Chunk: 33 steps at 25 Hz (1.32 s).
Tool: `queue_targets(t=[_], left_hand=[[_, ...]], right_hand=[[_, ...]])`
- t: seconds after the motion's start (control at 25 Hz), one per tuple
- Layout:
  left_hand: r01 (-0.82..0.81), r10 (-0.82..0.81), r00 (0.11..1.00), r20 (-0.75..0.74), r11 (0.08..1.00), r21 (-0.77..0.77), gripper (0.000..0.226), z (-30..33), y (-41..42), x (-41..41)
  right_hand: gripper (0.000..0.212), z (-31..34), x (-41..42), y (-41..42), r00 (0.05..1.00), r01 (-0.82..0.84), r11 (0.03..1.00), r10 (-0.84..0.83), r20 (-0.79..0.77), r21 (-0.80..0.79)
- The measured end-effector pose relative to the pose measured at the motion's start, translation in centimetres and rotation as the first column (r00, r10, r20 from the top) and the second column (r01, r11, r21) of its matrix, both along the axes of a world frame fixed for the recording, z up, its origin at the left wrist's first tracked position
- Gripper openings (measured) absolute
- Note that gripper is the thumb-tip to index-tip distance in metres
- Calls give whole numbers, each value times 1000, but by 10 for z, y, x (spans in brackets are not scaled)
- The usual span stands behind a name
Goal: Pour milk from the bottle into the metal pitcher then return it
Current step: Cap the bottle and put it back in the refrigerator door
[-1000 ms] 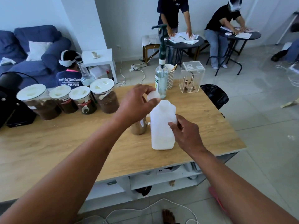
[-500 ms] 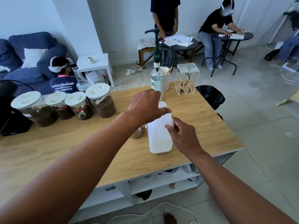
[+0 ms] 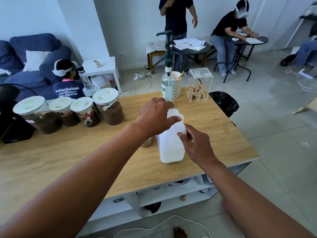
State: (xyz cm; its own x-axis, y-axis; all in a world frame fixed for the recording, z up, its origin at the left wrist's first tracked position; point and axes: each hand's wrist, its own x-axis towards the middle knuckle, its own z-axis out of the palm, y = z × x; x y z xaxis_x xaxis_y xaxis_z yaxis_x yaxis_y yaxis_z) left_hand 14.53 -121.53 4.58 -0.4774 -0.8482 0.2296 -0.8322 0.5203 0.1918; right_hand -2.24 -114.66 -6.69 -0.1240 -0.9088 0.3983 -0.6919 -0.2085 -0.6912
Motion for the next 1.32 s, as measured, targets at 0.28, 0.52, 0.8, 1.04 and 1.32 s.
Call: queue_targets(t=[0.28,0.52,0.8,1.04,1.32], left_hand=[[164,-145,985,-96,960,228,70,6,3,4],[-81,92,987,-129,993,88,74,-11,0,-3],[59,-51,977,-206,998,31,52,-17,-7,-2],[81,-64,959,-275,995,51,59,-21,-5,5],[-169,218,790,-573,976,138,39,-70,32,29]], right_hand=[[31,2,1,2,1000,-1,1000,1,-3,-1],[36,1,1,1,1000,6,1000,-6,20,14],[44,-3,-2,-2,999,-11,999,9,44,39],[41,-4,-3,-4,999,-1,998,-2,46,57],[28,-1,-4,-3,994,-25,998,19,104,61]])
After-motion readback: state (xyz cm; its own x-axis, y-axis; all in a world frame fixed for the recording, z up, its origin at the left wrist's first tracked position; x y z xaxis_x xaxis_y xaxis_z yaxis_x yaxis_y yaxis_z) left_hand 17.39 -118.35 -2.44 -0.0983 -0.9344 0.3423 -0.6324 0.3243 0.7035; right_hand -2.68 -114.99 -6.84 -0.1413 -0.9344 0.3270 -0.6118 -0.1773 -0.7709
